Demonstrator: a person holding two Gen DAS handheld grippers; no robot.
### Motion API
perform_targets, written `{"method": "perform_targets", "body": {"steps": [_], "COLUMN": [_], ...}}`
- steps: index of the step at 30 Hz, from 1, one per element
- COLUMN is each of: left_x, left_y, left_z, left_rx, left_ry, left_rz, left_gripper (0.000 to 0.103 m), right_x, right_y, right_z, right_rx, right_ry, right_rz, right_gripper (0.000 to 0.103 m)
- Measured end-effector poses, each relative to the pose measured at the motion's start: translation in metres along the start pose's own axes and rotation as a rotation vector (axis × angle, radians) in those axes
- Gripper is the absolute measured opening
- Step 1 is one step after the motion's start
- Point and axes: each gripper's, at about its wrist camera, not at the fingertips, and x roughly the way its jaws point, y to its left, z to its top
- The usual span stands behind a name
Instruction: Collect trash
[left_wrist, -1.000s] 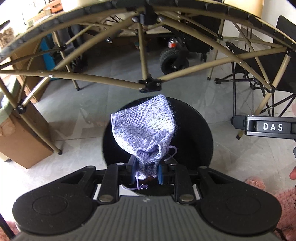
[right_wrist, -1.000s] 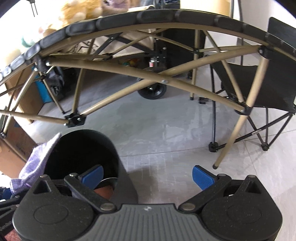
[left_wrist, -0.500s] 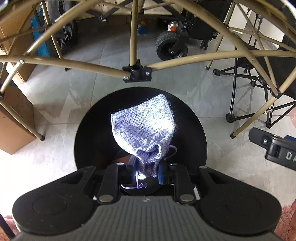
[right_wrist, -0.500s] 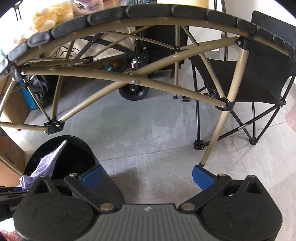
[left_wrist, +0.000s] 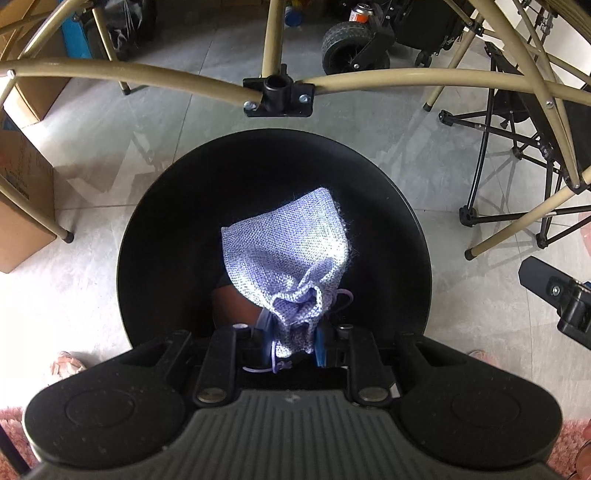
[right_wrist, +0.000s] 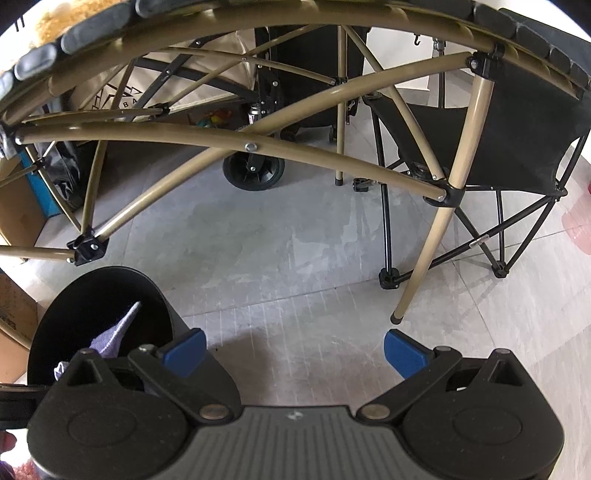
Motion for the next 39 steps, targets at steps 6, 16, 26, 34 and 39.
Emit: {"method": "perform_targets", "body": {"steps": [6, 16, 26, 34, 39], "left_x": [0.002, -0.003, -0.007, -0.017, -0.033], "left_y": [-0.003, -0.001, -0.002, -0.001, -0.003], "left_z": [0.004, 0.005, 0.001, -0.002, -0.008], "left_rx": [-0.004, 0.001, 0.024, 0.038, 0.054], "left_ry": [0.005, -0.01, -0.015, -0.034, -0.075], "left_rz": [0.021, 0.037, 0.044, 0.037, 0.034], "left_gripper": [0.032, 0.103, 0.103, 0.103, 0.103], "right_x": [0.004, 0.004, 0.004, -0.002, -0.013], "right_y": [0.002, 0.0, 0.0, 0.004, 0.006], "right_z": [0.0, 0.001, 0.001, 0.002, 0.002], "right_rx": [-0.007, 0.011, 0.012, 0.002, -0.004], "right_ry": [0.009, 0.008, 0.009, -0.002, -0.027], "right_rz": [0.005, -0.004, -0.003, 0.008, 0.023], "right_gripper": [0.103, 0.103, 0.103, 0.103, 0.103]}}
